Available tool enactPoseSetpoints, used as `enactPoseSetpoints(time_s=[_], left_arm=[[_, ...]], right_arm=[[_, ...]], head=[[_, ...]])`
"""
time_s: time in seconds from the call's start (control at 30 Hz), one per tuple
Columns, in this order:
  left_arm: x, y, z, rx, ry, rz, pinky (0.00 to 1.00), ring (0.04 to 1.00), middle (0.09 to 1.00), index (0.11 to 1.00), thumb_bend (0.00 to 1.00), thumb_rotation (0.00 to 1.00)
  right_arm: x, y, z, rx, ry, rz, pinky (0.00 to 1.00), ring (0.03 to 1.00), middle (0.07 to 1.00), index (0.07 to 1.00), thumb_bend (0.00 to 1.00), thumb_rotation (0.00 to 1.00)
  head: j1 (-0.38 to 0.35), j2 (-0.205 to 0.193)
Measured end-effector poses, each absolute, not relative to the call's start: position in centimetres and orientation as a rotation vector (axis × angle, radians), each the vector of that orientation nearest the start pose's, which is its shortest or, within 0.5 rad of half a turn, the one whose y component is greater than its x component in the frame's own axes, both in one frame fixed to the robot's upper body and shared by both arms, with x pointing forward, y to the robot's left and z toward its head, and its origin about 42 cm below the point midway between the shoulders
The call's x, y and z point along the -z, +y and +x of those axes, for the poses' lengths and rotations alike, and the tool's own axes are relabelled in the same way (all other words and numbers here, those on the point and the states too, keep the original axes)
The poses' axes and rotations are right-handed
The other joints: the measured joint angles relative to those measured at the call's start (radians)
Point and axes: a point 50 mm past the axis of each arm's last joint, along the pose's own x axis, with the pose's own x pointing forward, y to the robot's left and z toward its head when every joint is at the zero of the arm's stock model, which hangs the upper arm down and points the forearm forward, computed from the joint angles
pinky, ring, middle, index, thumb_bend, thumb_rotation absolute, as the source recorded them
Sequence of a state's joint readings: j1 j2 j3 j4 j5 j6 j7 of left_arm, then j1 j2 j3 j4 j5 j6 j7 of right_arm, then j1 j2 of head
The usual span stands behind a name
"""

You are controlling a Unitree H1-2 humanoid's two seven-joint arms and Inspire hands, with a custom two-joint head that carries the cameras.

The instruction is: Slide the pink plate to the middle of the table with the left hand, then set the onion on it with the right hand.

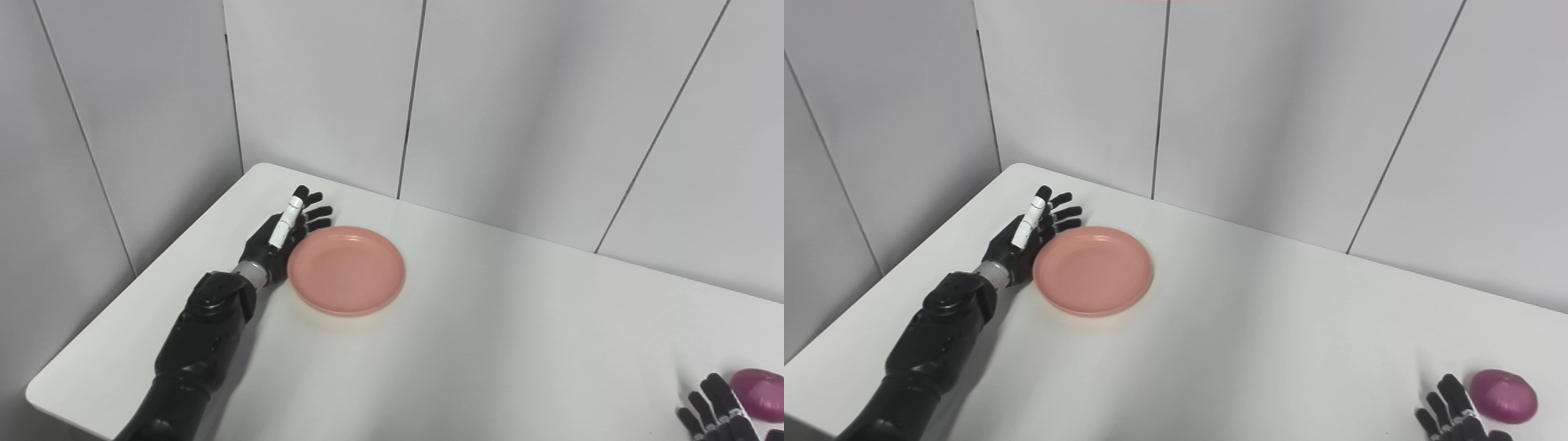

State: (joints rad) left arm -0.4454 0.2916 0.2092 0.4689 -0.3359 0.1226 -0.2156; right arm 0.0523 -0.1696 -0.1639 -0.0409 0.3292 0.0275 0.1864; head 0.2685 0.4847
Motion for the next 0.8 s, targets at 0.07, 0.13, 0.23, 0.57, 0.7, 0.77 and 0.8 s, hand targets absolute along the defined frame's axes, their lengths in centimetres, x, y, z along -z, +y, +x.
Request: enactPoseSetpoints(time_s=[0.07, 0.13, 0.23, 0.57, 0.7, 0.77, 0.8], left_arm=[[-14.0, 33.4, 42.1, 0.029, 0.068, -0.202, 0.83, 0.855, 0.855, 0.877, 0.89, 0.85], [-13.9, 33.0, 42.1, 0.033, 0.066, -0.225, 0.82, 0.856, 0.859, 0.884, 0.89, 0.85], [-13.9, 32.3, 42.1, 0.040, 0.064, -0.237, 0.79, 0.837, 0.840, 0.867, 0.88, 0.85], [-13.4, 27.7, 41.8, 0.125, 0.061, -0.251, 0.83, 0.866, 0.864, 0.890, 0.86, 0.89], [-13.0, 26.6, 41.6, 0.142, 0.064, -0.257, 0.83, 0.862, 0.860, 0.884, 0.86, 0.88], [-12.9, 26.1, 41.6, 0.149, 0.068, -0.259, 0.84, 0.857, 0.857, 0.879, 0.86, 0.87], [-12.7, 25.8, 41.5, 0.150, 0.067, -0.264, 0.83, 0.852, 0.853, 0.875, 0.85, 0.87]], right_arm=[[-10.5, -30.3, 26.2, -0.021, -0.016, 0.153, 0.97, 0.984, 0.970, 0.947, 0.94, 1.00], [-10.5, -30.1, 26.1, -0.020, -0.014, 0.153, 0.97, 0.984, 0.970, 0.948, 0.94, 1.00], [-10.5, -30.1, 25.9, -0.016, -0.014, 0.152, 0.98, 0.990, 0.977, 0.956, 0.92, 1.00], [-10.6, -29.5, 25.4, -0.012, -0.014, 0.163, 0.99, 0.994, 0.982, 0.969, 0.89, 1.00], [-10.6, -29.4, 25.3, -0.014, -0.013, 0.163, 0.99, 0.993, 0.982, 0.967, 0.88, 1.00], [-10.7, -29.3, 25.2, -0.015, -0.014, 0.165, 1.00, 0.998, 0.987, 0.966, 0.87, 1.00], [-10.7, -29.3, 25.2, -0.015, -0.014, 0.167, 1.00, 1.000, 0.989, 0.966, 0.86, 1.00]], head=[[-0.003, 0.002], [-0.005, 0.005], [-0.009, 0.009], [-0.023, 0.023], [-0.026, 0.026], [-0.031, 0.032], [-0.034, 0.032]])
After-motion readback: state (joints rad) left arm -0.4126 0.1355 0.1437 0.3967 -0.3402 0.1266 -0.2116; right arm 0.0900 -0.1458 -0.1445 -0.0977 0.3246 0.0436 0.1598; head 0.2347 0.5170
